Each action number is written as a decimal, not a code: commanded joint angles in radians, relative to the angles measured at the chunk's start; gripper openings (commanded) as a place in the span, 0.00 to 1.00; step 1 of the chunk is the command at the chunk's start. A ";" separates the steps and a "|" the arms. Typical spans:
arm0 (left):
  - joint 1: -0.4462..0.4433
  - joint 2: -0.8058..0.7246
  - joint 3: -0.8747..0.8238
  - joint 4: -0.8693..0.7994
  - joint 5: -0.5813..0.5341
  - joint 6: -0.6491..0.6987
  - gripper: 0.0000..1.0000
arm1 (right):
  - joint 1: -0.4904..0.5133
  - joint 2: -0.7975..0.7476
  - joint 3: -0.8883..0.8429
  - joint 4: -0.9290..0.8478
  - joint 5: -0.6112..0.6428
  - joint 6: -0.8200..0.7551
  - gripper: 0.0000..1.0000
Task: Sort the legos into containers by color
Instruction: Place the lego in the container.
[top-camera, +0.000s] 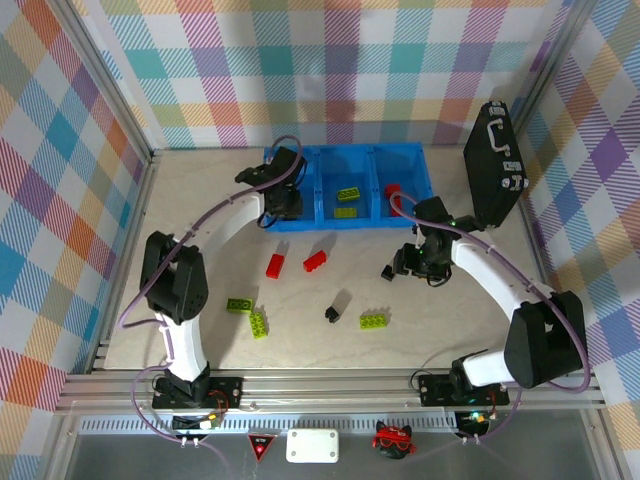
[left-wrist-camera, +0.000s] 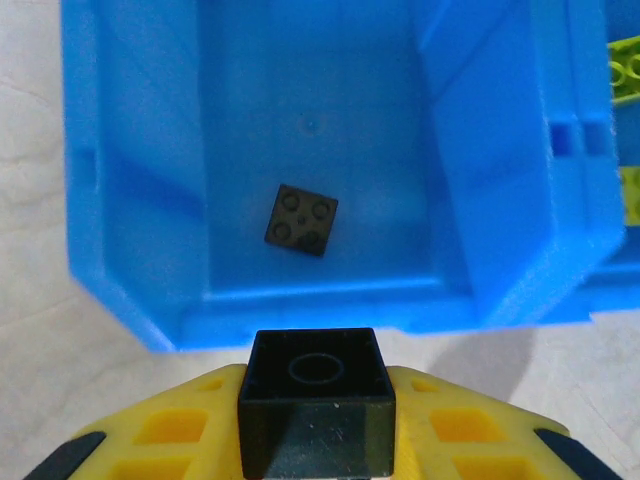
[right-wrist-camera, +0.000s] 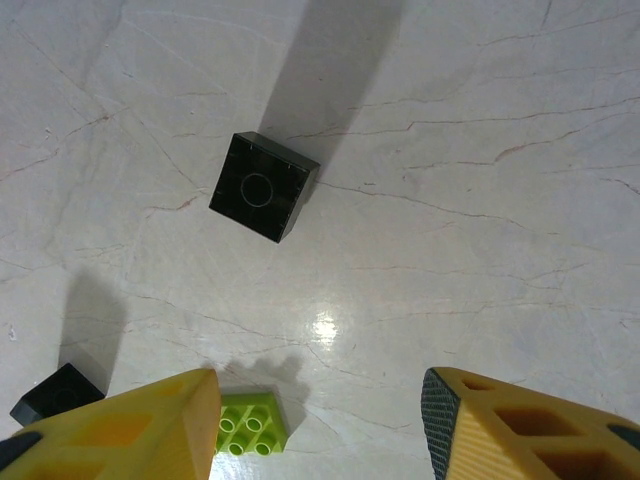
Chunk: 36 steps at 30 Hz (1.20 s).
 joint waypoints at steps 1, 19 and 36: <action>0.022 0.073 0.083 0.026 0.013 0.053 0.32 | 0.005 -0.029 0.016 -0.035 0.013 -0.013 0.57; 0.070 0.444 0.407 0.043 0.031 0.094 0.33 | 0.005 -0.093 -0.017 -0.055 0.031 0.003 0.58; 0.100 0.522 0.467 0.028 0.024 0.066 0.43 | 0.005 -0.113 -0.029 -0.066 0.035 0.008 0.58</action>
